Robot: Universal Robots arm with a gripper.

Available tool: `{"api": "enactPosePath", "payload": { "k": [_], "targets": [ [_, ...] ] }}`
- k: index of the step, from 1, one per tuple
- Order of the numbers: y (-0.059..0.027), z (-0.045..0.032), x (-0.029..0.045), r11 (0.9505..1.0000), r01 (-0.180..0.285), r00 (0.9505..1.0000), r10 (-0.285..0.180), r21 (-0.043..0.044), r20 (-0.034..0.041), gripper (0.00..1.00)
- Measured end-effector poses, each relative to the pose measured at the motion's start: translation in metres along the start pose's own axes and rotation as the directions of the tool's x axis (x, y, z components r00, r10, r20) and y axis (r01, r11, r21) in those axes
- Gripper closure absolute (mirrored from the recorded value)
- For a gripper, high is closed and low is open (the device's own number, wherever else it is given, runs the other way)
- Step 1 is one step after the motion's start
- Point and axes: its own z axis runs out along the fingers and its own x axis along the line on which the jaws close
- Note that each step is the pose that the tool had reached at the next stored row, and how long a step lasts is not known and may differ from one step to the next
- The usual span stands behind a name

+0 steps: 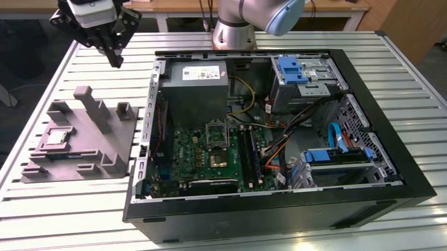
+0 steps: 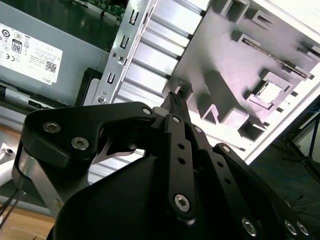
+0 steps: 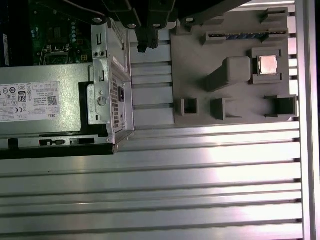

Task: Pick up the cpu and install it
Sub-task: 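Reach for the cpu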

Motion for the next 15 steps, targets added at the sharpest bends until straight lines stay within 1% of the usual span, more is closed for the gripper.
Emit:
{"api": "enactPosePath", "payload": {
  "k": [4,8,15],
  "targets": [
    [0.0,0.0,0.0003,1.0,0.0,1.0,0.0,0.0,0.0,0.89],
    [-0.0002,0.0,0.0021,1.0,0.0,1.0,0.0,0.0,0.0,0.89],
    [-0.0006,0.0,0.0079,1.0,0.0,1.0,0.0,0.0,0.0,0.89]
  ]
}}
